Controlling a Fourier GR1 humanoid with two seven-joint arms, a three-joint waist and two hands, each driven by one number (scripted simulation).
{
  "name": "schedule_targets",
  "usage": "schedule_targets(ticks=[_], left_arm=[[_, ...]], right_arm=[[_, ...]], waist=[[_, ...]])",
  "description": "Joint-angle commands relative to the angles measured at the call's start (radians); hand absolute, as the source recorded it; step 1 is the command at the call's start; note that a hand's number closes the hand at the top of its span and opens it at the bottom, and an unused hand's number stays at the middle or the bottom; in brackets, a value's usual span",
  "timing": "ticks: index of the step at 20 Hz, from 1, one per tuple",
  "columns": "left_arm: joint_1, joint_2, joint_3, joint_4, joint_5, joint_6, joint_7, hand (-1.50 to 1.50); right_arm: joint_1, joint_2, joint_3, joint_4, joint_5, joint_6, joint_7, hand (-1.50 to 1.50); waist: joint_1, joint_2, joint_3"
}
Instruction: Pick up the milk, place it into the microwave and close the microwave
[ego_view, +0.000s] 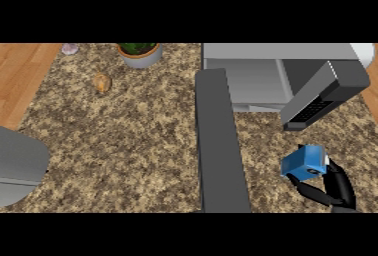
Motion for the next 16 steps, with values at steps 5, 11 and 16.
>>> schedule_targets(ticks=[5,11,16], left_arm=[[-0.028,-0.009,-0.042,-0.009,-0.051,0.049,0.013,-1.50],[0.034,-0.007,0.014,-0.024,0.027,-0.030,0.020,-1.50],[-0.015,0.046,0.072,0.014,0.087,-0.019,0.017,-1.50]], right_arm=[[-0.023,0.028,0.043,0.000,0.052,-0.100,-0.160,1.50],[-0.123,0.030,0.028,0.086,0.016,-0.063,-0.154,1.50],[-0.258,0.034,-0.011,0.255,0.014,-0.116,-0.189,1.50]], waist=[[-0.007,-0.001,0.000],[0.003,0.000,0.000],[0.013,0.003,0.001]])
